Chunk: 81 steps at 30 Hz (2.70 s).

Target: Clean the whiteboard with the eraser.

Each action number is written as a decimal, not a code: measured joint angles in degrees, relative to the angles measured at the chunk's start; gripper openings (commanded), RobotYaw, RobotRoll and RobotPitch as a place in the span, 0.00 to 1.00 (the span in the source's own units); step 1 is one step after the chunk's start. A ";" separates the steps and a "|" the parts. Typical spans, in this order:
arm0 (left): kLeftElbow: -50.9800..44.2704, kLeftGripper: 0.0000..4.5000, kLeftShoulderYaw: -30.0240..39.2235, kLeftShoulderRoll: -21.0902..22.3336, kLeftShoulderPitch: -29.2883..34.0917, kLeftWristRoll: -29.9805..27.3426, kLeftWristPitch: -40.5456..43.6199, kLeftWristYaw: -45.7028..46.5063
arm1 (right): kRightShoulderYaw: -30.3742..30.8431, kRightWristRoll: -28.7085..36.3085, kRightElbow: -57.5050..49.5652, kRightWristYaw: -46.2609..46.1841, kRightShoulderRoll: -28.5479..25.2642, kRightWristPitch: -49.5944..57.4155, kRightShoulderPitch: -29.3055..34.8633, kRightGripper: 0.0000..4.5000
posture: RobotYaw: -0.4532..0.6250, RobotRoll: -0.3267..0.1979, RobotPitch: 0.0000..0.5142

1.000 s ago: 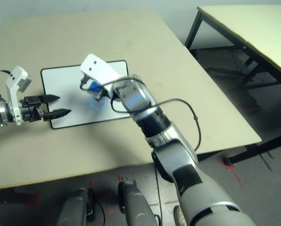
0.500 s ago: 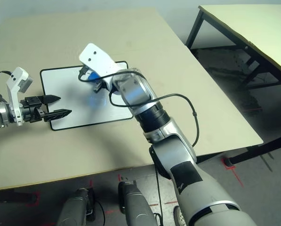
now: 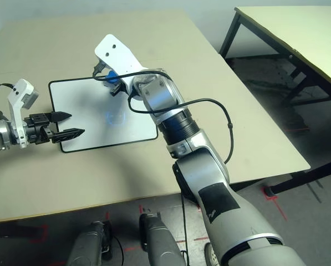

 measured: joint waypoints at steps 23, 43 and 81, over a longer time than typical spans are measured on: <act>0.04 1.00 -0.01 -0.06 -0.07 -0.02 -0.13 -0.04 | -0.08 0.82 -2.20 -0.44 1.02 0.25 1.83 0.13 | 0.40 0.62 0.32; 1.93 1.00 1.18 -2.25 -2.07 0.67 -4.27 1.95 | -6.28 2.86 -0.65 -3.77 1.36 -1.06 -1.13 0.13 | 0.42 0.62 0.27; 44.21 1.00 18.84 -19.87 -4.63 9.58 -51.84 33.81 | -27.27 10.41 8.90 -14.35 -10.81 -14.19 21.48 0.99 | 0.39 0.62 0.22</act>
